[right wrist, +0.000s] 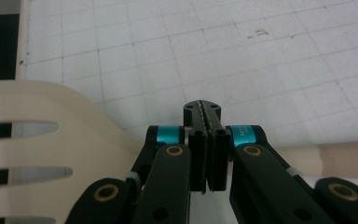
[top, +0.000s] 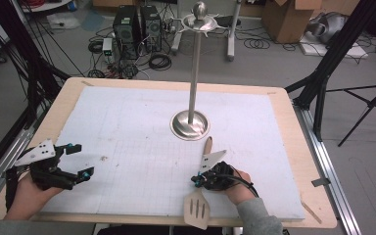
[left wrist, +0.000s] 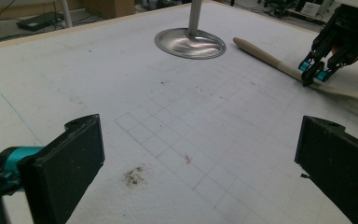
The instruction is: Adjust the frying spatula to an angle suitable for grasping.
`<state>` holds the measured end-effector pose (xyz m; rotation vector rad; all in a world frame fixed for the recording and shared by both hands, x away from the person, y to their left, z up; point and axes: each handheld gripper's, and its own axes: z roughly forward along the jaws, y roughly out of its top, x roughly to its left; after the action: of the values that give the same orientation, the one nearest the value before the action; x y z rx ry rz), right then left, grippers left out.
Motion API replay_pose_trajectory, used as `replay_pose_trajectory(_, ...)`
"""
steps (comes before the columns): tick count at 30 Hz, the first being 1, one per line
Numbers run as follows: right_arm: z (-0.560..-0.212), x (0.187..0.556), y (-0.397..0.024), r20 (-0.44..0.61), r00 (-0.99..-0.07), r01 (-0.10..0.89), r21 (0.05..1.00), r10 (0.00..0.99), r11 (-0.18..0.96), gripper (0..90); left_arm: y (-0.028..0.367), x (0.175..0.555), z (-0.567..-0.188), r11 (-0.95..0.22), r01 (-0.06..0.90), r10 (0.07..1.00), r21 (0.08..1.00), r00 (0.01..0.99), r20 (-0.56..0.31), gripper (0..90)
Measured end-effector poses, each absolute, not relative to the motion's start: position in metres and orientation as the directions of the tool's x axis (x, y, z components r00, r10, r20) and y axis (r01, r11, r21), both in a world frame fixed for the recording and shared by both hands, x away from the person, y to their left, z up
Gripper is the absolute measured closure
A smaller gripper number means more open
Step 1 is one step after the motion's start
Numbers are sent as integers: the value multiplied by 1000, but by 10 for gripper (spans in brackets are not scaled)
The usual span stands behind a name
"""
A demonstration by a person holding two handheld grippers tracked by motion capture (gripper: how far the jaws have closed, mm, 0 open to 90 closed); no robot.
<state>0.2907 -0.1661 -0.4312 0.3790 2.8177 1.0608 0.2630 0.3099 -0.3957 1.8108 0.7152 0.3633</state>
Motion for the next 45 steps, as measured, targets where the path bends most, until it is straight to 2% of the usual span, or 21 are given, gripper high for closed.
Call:
replay_pose_trajectory(18, -431, 288, -205, 10, -963, 208, 664, 269, 719, 900, 303, 270, -396, -221, 290, 612, 931, 785, -99, 18)
replay_pose_trajectory(33, -432, 284, -241, 32, -950, 250, 675, 311, 694, 900, 300, 273, -395, -216, 288, 604, 933, 790, -104, 18)
replay_pose_trajectory(37, -435, 285, -245, 65, -941, 281, 695, 331, 662, 899, 299, 274, -396, -223, 286, 604, 932, 791, -99, 18)
replay_pose_trajectory(41, -427, 291, -259, 47, -910, 300, 760, 412, 577, 899, 299, 274, -395, -224, 283, 602, 932, 793, -96, 18)
replay_pose_trajectory(45, -425, 299, -283, 23, -812, 384, 774, 584, 503, 899, 298, 274, -396, -223, 287, 603, 932, 792, -100, 18)
